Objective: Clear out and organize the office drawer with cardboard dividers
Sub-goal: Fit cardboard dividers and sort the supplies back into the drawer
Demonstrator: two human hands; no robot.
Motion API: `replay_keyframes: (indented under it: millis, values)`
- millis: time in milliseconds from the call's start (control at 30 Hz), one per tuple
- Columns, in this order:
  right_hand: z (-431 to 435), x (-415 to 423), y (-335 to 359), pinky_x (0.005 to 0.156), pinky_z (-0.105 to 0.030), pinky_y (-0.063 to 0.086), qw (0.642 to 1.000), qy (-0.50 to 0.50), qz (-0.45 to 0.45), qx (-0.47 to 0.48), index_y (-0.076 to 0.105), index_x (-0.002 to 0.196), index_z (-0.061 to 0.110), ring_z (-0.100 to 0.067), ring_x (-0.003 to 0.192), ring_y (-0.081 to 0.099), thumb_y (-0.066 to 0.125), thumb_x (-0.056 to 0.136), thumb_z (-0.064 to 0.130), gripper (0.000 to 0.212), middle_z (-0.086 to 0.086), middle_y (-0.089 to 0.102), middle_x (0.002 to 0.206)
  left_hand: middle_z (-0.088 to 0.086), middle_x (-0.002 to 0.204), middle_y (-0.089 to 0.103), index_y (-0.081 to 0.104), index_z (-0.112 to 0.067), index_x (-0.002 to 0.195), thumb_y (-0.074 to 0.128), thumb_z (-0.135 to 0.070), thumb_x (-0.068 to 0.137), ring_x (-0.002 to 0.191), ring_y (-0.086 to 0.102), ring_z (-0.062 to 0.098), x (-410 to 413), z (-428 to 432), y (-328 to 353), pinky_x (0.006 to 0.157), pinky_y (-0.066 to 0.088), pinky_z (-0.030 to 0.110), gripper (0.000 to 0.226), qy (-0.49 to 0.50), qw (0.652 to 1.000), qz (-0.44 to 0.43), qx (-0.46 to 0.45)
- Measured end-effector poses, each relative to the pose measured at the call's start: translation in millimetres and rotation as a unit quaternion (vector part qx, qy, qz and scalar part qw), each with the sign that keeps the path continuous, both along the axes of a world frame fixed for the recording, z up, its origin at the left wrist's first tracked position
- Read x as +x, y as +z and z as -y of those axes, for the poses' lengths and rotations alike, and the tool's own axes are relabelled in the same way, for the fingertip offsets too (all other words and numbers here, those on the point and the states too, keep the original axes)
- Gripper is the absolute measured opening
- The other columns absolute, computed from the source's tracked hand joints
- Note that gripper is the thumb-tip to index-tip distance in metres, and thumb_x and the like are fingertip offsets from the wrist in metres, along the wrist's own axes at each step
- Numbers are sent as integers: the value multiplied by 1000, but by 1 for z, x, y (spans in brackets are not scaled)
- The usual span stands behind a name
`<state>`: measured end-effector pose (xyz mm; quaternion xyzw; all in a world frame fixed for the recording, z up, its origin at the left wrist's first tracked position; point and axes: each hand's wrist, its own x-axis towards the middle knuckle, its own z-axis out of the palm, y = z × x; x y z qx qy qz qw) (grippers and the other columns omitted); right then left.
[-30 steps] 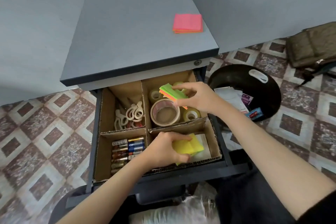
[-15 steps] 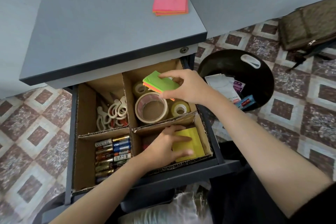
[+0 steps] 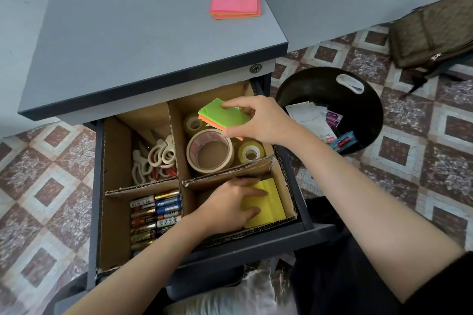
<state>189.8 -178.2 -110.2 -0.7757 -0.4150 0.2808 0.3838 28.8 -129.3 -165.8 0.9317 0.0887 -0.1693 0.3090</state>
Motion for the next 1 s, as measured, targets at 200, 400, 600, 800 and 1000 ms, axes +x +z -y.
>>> replay_keyframes:
  millis: [200,400,600,800,1000]
  values:
    - [1,3,-1,82,-22,33,1000,1,12,4,53,132,27,-4,106,40,75,75,38,62,3,49,137,-10,155,19,49,-36,133,48,-44,94,143,10,6,-8,3,6,113,10,21,40,-14,1000,-4,-5]
    - [6,-1,-2,79,-23,37,1000,-6,3,7,53,130,27,-6,103,45,76,73,39,63,2,53,130,-9,149,34,54,-27,131,49,-46,92,139,23,1,-39,-1,17,114,19,19,43,13,998,33,-43]
    - [29,-26,20,76,-26,42,996,84,-22,-13,61,118,34,-12,95,53,79,70,36,51,1,58,108,-15,101,63,68,-18,100,48,-34,88,98,55,-4,-82,-26,40,87,42,10,28,217,920,326,29]
    - [55,-35,25,71,-16,38,963,211,-4,-165,61,116,40,9,80,49,77,71,40,48,12,56,102,-11,143,36,43,-23,137,27,-54,93,133,28,2,-96,-50,23,109,14,9,56,285,916,273,71]
    - [50,-56,14,90,-29,34,888,311,178,-287,41,137,32,-18,116,42,63,81,51,63,1,49,124,-17,149,18,24,-35,139,7,-71,88,139,6,-11,-94,-52,9,115,-4,16,65,241,942,227,50]
